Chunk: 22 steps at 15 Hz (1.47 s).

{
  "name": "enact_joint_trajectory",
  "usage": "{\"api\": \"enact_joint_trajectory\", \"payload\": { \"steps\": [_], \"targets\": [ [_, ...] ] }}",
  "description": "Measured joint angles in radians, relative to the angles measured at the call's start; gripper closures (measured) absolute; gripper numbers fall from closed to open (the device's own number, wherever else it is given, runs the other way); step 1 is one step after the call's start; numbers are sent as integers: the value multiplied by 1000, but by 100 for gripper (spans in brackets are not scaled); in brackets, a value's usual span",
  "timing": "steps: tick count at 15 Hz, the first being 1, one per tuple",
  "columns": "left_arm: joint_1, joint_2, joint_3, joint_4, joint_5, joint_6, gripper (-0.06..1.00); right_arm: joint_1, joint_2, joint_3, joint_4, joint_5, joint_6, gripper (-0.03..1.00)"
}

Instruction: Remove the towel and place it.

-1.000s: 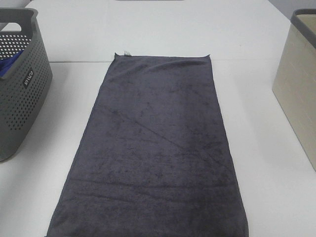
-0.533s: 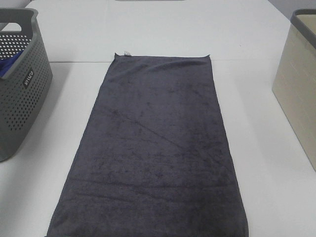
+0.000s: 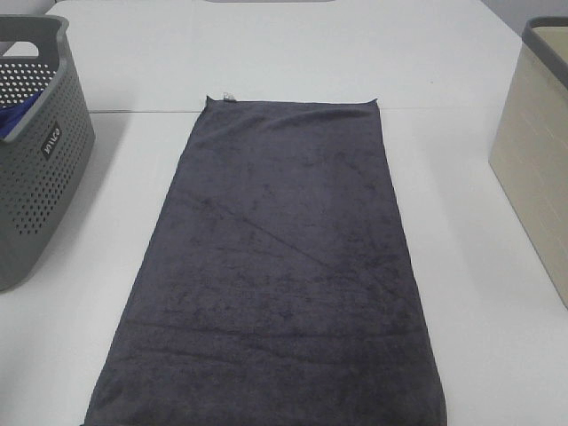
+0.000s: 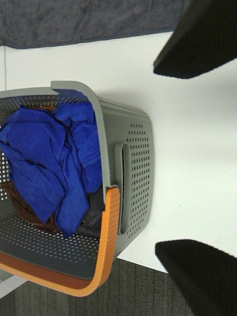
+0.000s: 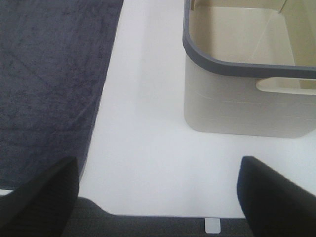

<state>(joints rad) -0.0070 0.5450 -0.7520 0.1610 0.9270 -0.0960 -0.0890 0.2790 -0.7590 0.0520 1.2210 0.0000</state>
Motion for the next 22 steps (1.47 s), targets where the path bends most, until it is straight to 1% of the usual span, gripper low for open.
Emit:
{"api": "enact_joint_trajectory", "payload": {
  "steps": [3,4,6,8,9,11,12,13,14,20,22],
  "targets": [
    [0,-190,139,-4,-15,5,11,0,-155,84,-7,-4,-58,13],
    [0,-249,171,-24,-13,6,11,0,-200,110,-13,-5,-74,13],
    [0,-371,208,-89,17,12,12,0,-269,156,-19,-10,-82,13],
    [0,-476,213,-140,45,55,12,0,-283,208,-22,-11,-82,13],
    [0,-525,218,-161,60,61,12,0,-283,216,-22,-27,-82,13],
    [0,-550,232,-182,107,67,12,0,-283,221,-20,-66,-82,14],
    [0,-550,241,-213,108,71,12,0,-283,235,-18,-103,-82,14],
    [0,-550,244,-221,110,75,12,0,-283,253,-11,-135,-82,14],
    [0,-550,244,-223,110,75,12,0,-283,259,-6,-146,-82,14],
    [0,-550,244,-238,110,80,13,0,-283,260,-5,-156,-82,14],
    [0,-550,244,-220,110,105,13,0,-283,260,-7,-156,-82,14]
  ]
}}
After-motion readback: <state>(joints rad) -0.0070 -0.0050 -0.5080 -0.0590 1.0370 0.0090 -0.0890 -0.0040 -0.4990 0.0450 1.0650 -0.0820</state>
